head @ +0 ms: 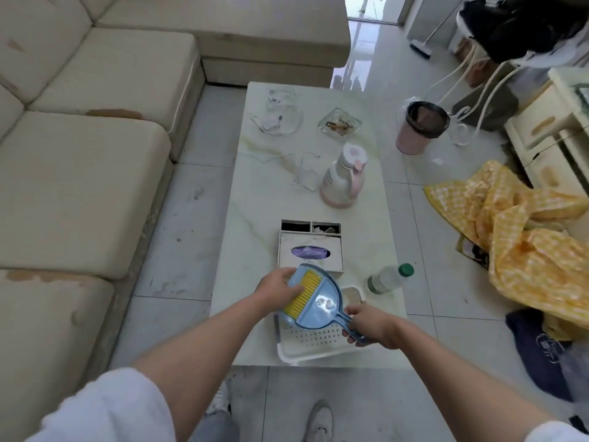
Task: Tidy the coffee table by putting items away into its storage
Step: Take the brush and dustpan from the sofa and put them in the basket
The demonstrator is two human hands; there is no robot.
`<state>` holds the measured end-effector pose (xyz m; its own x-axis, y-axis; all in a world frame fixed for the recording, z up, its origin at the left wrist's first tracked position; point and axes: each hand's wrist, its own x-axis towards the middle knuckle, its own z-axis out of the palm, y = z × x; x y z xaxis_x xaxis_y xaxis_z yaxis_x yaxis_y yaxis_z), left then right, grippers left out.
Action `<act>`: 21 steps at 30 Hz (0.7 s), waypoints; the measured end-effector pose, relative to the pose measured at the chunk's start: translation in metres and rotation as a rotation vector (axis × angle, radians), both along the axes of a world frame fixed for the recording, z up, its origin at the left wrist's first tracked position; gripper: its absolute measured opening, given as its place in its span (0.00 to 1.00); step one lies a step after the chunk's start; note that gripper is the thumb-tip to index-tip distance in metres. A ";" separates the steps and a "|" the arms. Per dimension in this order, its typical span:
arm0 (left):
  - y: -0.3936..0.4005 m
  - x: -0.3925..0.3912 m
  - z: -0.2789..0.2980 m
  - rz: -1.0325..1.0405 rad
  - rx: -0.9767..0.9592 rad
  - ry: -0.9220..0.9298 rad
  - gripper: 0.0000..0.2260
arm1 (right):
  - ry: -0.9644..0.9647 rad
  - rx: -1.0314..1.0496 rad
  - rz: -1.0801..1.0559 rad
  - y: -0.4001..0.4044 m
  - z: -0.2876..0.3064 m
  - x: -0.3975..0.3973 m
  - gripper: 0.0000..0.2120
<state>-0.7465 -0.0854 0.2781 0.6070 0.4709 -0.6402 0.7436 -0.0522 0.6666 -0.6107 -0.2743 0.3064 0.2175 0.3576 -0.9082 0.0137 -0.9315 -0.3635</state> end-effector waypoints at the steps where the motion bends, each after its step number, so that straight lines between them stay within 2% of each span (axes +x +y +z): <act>1: -0.011 0.000 -0.009 0.020 0.005 0.037 0.26 | -0.001 -0.026 0.006 -0.011 -0.010 0.002 0.15; 5: -0.034 -0.015 -0.034 0.102 0.114 0.323 0.25 | 0.030 -0.117 0.036 -0.038 -0.032 0.006 0.15; 7: -0.042 -0.023 -0.044 0.077 0.093 0.444 0.17 | 0.049 -0.140 0.044 -0.042 -0.040 0.006 0.14; 9: -0.052 -0.028 -0.061 0.033 0.015 0.483 0.11 | 0.077 -0.153 0.044 -0.043 -0.048 0.004 0.13; 11: -0.059 -0.031 -0.072 0.019 -0.005 0.490 0.10 | 0.123 -0.174 0.019 -0.043 -0.054 0.002 0.12; 16: -0.057 -0.031 -0.097 0.010 0.194 0.407 0.11 | 0.214 -0.231 0.015 -0.046 -0.073 0.002 0.12; 21: -0.057 -0.019 -0.103 0.038 0.134 0.279 0.12 | 0.216 -0.213 -0.057 -0.043 -0.090 0.002 0.11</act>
